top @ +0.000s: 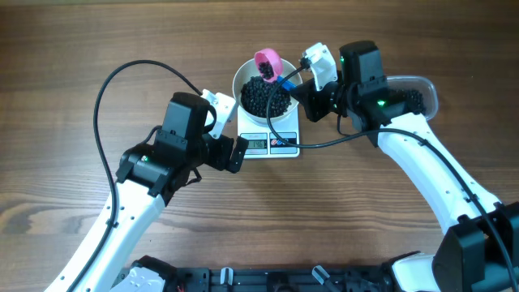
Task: Scoop item into bowl and weigh 150g on scale
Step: 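Keep the scoop tilted over the bowl, adding a few more beans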
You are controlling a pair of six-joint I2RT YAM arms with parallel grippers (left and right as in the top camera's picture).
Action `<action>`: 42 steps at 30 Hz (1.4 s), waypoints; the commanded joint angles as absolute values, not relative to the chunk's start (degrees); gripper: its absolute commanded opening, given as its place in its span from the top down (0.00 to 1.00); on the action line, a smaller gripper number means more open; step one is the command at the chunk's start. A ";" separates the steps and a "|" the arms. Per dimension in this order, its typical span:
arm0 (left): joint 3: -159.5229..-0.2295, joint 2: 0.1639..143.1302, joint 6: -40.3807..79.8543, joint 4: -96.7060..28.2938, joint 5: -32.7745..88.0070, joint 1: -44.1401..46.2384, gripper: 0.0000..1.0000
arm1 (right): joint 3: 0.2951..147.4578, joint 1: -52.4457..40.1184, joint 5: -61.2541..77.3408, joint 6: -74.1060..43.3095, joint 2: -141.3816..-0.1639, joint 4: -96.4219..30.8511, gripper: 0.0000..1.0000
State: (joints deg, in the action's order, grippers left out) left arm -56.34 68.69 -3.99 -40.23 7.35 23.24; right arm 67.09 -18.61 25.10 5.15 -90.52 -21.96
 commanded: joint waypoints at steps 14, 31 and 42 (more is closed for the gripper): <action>-56.25 68.71 -3.66 -40.10 7.22 23.03 0.00 | 67.48 -18.68 25.50 5.58 -89.47 -21.91 0.96; -56.25 68.71 -3.66 -40.07 7.22 23.03 0.00 | 67.48 -18.68 27.07 -1.72 -89.45 -21.04 0.96; -56.25 68.71 -3.66 -40.10 7.22 23.03 0.00 | 67.48 -18.70 27.09 -1.30 -89.45 -21.28 0.96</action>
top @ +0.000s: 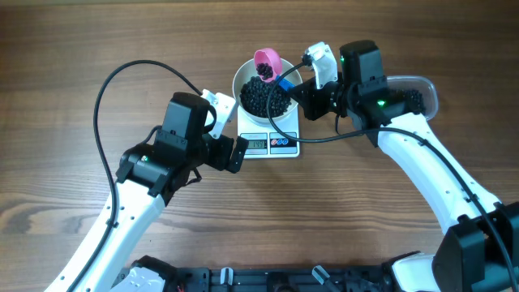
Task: Scoop item into bowl and weigh 150g on scale
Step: 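Keep the scoop tilted over the bowl, adding a few more beans, then move the scoop right back to the bean tub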
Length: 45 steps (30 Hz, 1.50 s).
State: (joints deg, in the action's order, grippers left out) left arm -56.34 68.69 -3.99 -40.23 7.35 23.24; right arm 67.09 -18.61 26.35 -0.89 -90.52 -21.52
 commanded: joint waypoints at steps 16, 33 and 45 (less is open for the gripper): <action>-56.25 68.71 -3.66 -40.10 7.22 23.03 0.00 | 67.48 -18.79 28.18 -0.60 -89.47 -21.71 0.96; -56.25 68.71 -3.66 -40.07 7.22 23.03 0.00 | 67.48 -18.61 33.58 -17.32 -89.43 -16.45 0.96; -56.25 68.71 -3.66 -40.10 7.22 23.03 0.00 | 67.48 -13.06 37.63 -18.44 -89.23 -16.05 0.96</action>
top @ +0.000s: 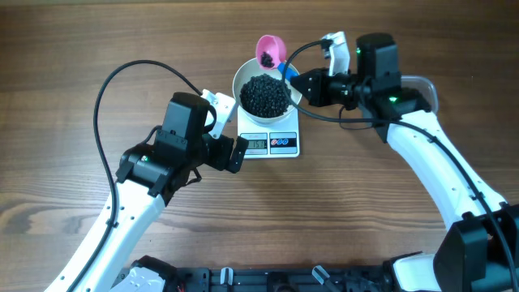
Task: Scoop item into bowl and weigh 150g on scale
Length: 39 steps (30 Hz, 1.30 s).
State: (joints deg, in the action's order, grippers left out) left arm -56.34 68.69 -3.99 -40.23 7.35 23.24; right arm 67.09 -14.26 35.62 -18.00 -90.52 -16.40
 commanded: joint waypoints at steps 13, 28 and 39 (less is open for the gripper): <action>-56.25 68.71 -3.66 -40.07 7.22 23.03 0.00 | 67.48 7.22 37.58 -10.20 -80.53 -27.29 0.96; -56.25 68.71 -3.66 -40.10 7.22 23.03 0.00 | 67.48 20.62 14.31 12.05 -78.52 -46.02 0.96; -56.25 68.71 -3.66 -40.10 7.22 23.03 0.00 | 67.48 11.97 -10.50 21.10 -78.52 -46.83 0.96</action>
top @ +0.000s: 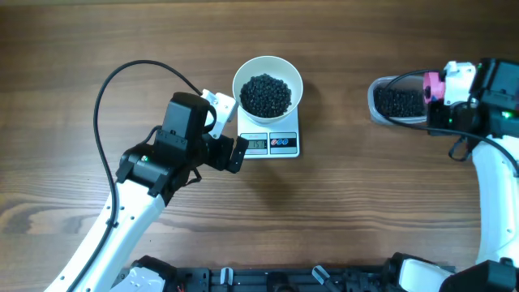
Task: Scoop item into bowl and weigh 150g on scale
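A white bowl [268, 68] heaped with small black beans [267, 94] stands on the white digital scale [270, 143] at mid-table. At the right, a clear container [379, 96] holds more black beans. My right gripper [438, 88] is over that container's right end, shut on the pink scoop [432, 83]; only a bit of the scoop shows beside the wrist. My left gripper [233, 154] rests just left of the scale with its fingers apart and nothing in them.
The wooden table [357, 203] carries only the scale and the container. A black cable [122, 77] loops from the left arm over the table's left half. The robot's base frame [268, 280] lines the near edge.
My right gripper has moved with the pink scoop from just behind the bowl to over the clear container at the right. The left arm has not moved.
The scoop, held in my right gripper, was tilted over the bowl's far rim with beans in it, and stayed there a moment later. Then it was lifted behind the bowl with a few beans left. Now it is back over the bean container.
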You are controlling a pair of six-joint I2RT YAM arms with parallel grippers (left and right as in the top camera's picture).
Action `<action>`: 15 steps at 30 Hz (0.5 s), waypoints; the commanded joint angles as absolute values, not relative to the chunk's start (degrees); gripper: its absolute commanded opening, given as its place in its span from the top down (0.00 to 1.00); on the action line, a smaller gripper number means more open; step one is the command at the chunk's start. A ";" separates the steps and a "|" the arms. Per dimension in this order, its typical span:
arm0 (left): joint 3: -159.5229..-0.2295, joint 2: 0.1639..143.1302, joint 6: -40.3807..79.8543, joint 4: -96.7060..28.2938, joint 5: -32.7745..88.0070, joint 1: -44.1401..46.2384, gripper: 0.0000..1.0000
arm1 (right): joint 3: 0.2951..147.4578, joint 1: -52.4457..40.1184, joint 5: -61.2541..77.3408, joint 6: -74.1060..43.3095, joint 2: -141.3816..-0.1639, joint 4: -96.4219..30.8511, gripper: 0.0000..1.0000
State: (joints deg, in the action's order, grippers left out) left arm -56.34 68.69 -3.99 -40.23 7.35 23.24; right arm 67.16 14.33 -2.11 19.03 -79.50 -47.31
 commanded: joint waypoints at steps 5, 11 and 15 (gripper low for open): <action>-56.25 68.71 -3.66 -40.10 7.22 23.03 0.00 | 67.48 8.43 -12.05 21.17 -78.52 -44.71 0.96; -56.25 68.71 -3.66 -40.10 7.22 23.03 0.00 | 67.48 7.77 -8.93 20.62 -78.52 -43.33 0.96; -56.25 68.71 -3.66 -40.10 7.22 23.03 0.00 | 67.48 7.77 -4.89 16.58 -78.52 -42.96 0.96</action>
